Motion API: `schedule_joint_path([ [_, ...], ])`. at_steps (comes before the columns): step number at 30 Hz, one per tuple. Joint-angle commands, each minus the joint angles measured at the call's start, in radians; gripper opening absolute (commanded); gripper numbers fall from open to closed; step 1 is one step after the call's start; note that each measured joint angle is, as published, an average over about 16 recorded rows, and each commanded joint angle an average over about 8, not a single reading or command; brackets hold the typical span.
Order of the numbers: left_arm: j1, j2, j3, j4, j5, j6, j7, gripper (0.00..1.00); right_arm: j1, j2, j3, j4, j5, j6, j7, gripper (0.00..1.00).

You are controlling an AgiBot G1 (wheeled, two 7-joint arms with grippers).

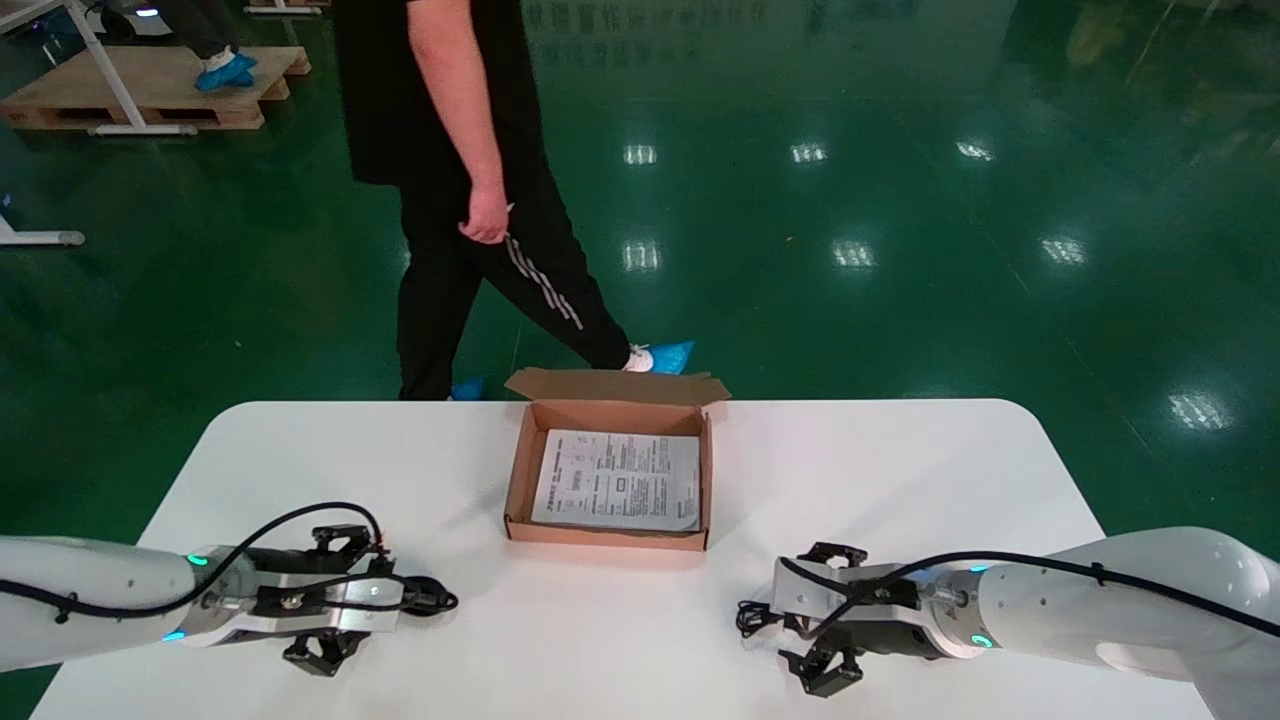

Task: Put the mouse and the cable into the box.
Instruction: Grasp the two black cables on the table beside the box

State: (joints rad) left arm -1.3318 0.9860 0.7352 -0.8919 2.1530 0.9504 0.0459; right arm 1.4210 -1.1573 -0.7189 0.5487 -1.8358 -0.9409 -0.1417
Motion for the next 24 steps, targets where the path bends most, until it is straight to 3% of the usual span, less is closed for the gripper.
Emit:
schedule_joint_path([
  [1,0.0,0.0,0.0,0.0,0.0,0.0,0.0,0.0,0.0,0.001,0.0,0.001,0.001,-0.002,0.0,0.0],
  [24,0.0,0.0,0.0,0.0,0.0,-0.001,0.0,0.0,0.0,0.002,0.001,0.006,0.005,-0.006,-0.001,0.0],
])
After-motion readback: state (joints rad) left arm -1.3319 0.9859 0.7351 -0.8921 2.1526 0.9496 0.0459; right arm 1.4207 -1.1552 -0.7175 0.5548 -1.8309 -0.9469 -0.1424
